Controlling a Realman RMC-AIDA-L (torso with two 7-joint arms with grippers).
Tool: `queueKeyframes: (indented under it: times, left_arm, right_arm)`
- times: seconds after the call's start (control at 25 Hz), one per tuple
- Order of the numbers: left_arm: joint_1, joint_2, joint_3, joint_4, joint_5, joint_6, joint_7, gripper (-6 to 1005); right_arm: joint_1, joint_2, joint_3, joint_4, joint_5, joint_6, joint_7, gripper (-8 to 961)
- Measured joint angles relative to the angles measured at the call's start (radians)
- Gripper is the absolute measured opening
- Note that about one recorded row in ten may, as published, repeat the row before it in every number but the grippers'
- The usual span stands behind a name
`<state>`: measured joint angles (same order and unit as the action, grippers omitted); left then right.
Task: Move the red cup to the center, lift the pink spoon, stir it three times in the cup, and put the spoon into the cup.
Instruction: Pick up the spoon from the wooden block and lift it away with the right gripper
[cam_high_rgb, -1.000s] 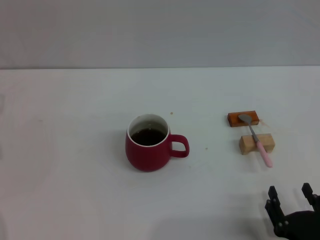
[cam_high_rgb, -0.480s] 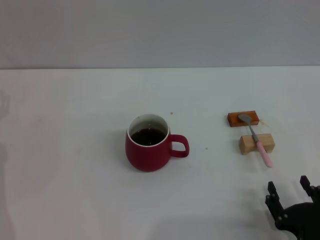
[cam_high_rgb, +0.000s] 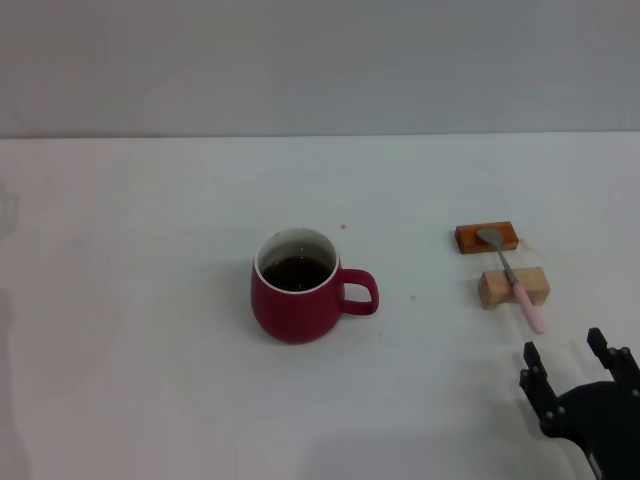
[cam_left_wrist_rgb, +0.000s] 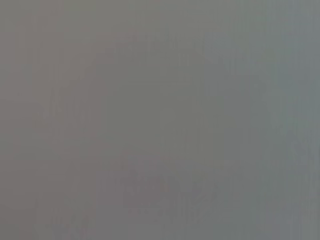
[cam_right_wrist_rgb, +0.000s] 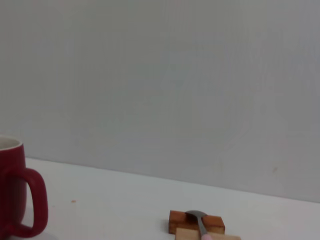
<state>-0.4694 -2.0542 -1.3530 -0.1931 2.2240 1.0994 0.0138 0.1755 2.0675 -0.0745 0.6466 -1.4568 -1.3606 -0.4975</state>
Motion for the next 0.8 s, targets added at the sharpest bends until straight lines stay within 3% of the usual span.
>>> queueKeyframes:
  times: [0.8]
  left_arm:
    - [-0.005,0.002,-0.006,0.005,0.001,0.002,0.0,802]
  right_arm:
    - [0.072,0.009,0.008,-0.057,0.0,0.059,0.068,686]
